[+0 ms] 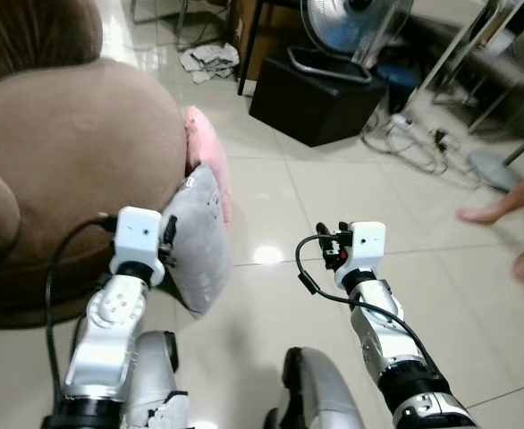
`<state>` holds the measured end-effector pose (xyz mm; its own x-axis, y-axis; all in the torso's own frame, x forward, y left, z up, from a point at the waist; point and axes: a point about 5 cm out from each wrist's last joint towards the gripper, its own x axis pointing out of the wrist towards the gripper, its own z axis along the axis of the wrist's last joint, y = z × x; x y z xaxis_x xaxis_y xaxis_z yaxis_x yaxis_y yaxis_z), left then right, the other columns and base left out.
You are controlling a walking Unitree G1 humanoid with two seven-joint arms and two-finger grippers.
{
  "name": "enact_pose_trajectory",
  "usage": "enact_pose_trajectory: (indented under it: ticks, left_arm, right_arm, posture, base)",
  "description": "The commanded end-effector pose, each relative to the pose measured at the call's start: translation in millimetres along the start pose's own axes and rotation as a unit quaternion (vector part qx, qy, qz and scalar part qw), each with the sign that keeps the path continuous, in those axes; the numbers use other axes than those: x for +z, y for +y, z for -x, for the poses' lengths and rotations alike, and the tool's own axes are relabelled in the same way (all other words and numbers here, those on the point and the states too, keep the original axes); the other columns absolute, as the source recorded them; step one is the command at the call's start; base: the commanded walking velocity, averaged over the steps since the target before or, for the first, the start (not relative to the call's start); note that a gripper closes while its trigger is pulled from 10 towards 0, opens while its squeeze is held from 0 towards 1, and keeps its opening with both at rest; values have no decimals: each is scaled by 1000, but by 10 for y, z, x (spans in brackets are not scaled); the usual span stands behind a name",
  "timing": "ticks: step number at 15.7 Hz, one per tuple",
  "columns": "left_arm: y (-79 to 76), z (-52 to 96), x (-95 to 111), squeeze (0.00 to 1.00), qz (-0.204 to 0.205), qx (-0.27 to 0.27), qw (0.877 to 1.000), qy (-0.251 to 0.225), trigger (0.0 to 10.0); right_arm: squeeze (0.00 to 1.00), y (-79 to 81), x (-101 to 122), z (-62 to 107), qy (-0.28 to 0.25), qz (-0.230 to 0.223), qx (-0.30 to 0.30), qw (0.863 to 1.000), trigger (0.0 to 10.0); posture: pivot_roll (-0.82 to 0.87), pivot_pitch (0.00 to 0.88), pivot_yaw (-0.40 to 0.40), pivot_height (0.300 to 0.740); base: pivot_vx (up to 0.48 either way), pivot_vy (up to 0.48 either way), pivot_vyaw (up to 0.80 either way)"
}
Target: Move the pillow to the sofa from floor
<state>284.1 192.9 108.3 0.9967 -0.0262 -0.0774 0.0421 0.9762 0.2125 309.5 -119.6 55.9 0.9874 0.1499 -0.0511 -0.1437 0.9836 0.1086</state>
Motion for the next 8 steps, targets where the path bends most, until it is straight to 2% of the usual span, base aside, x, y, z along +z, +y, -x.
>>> enact_pose_trajectory:
  ticks: [1,3,6,8]
  left_arm:
    - [-29,-15,-56,0,6,-14,1000,11,10000]
    - [18,-14,-109,0,1,-9,1000,19,10000]
    - [-21,83,-78,0,15,-4,1000,3,10000]
    - [-4,121,-84,0,15,-6,1000,2,10000]
  right_arm:
    - [0,-73,25,2,-11,-11,-23,1000,10000]
    - [0,-54,-22,14,-4,-15,-35,999,10000]
    - [0,48,-26,10,-7,-27,-21,999,10000]
    - [0,91,-5,-6,-15,-31,-22,999,10000]
  posture:
    - [259,71,-188,600]
    - [258,67,-181,600]
    - [295,84,-200,600]
    - [316,98,-184,600]
  base:
    - [0,0,0]
    - [0,0,0]
    - [0,0,0]
    - [0,0,0]
